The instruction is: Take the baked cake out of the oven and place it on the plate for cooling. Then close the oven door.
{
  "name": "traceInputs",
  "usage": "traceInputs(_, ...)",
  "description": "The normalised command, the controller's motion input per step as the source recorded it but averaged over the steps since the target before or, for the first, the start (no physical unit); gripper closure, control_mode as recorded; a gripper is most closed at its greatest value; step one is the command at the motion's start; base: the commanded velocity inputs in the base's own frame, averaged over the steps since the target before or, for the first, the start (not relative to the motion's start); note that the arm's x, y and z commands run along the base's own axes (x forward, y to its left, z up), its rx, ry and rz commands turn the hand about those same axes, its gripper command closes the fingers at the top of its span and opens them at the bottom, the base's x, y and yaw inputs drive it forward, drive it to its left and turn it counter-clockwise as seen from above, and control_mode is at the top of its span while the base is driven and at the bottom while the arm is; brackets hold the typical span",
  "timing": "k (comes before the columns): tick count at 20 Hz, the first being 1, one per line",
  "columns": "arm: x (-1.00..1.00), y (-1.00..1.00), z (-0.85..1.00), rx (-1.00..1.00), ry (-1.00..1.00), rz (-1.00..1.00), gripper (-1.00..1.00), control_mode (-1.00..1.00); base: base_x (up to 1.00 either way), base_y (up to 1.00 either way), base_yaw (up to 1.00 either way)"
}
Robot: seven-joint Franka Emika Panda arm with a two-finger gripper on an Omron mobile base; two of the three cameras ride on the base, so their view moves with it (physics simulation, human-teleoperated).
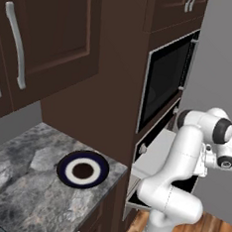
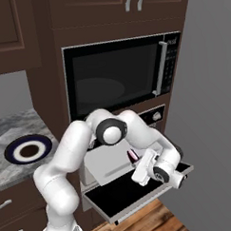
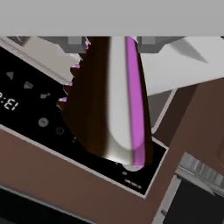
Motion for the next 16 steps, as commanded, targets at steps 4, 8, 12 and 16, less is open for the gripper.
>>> traceInputs(4, -0.32, 0.07, 0.49, 0.0, -0.31, -0.02, 1.0, -1.0, 0.0, 0.0, 0.0)
traceInputs(8, -0.1, 0.12, 0.45, 0.0, -0.2, -0.04, 1.0, -1.0, 0.0, 0.0, 0.0)
traceInputs(12, -0.02, 0.16, 0.47, 0.0, -0.15, -0.06, 1.0, -1.0, 0.0, 0.0, 0.0)
traceInputs(16, -0.05, 0.21, 0.53, 0.0, -0.17, -0.07, 1.0, -1.0, 0.0, 0.0, 0.0)
